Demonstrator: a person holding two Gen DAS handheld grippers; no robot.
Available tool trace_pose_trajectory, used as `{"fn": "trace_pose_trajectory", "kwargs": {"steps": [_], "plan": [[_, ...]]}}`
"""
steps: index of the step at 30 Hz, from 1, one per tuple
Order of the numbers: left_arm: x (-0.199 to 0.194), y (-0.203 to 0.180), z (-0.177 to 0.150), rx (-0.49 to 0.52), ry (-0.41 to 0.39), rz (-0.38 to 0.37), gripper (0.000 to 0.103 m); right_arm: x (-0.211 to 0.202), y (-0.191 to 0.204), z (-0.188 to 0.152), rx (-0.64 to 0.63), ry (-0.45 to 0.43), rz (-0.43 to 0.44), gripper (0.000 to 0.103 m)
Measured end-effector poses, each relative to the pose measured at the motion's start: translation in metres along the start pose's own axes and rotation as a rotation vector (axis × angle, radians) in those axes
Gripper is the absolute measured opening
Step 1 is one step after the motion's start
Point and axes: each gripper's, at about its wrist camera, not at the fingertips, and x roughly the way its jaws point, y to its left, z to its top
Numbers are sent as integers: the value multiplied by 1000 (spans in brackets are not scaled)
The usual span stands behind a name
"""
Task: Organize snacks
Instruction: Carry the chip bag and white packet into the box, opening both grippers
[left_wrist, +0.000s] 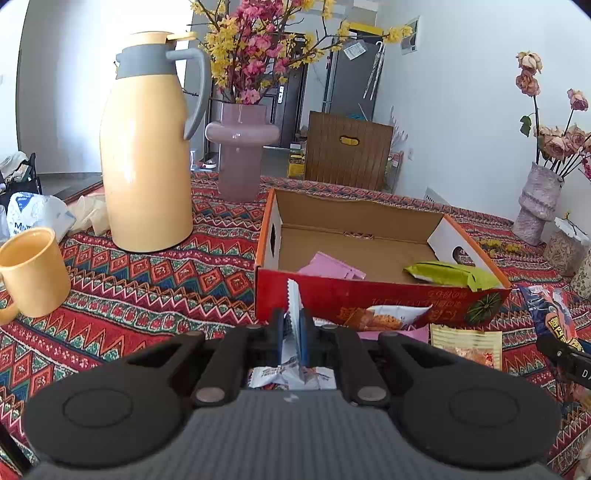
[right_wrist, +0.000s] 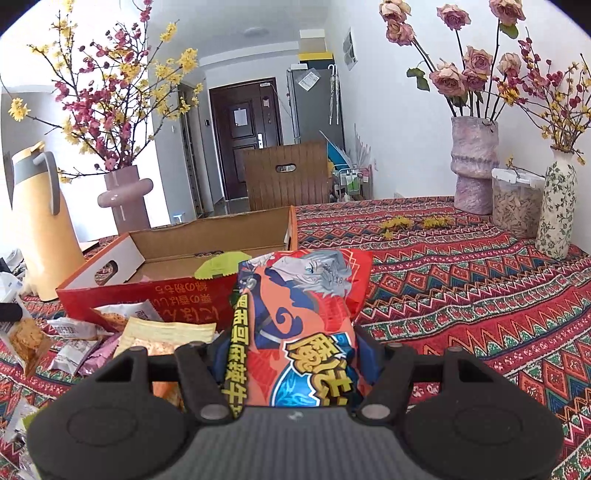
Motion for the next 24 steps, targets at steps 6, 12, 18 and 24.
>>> {"fn": "trace_pose_trajectory", "kwargs": {"steps": [6, 12, 18, 24], "plan": [[-2, -5, 19, 0, -51, -18, 9, 1, 17, 24, -29, -51, 61, 64], [6, -14, 41, 12, -89, -28, 9, 10, 35, 53, -57, -98, 116, 64], [23, -22, 66, 5, -117, -30, 9, 32, 48, 82, -75, -125, 128, 64], [47, -27, 86, 2, -134, -33, 9, 69, 57, 102, -74, -108, 112, 64]]}}
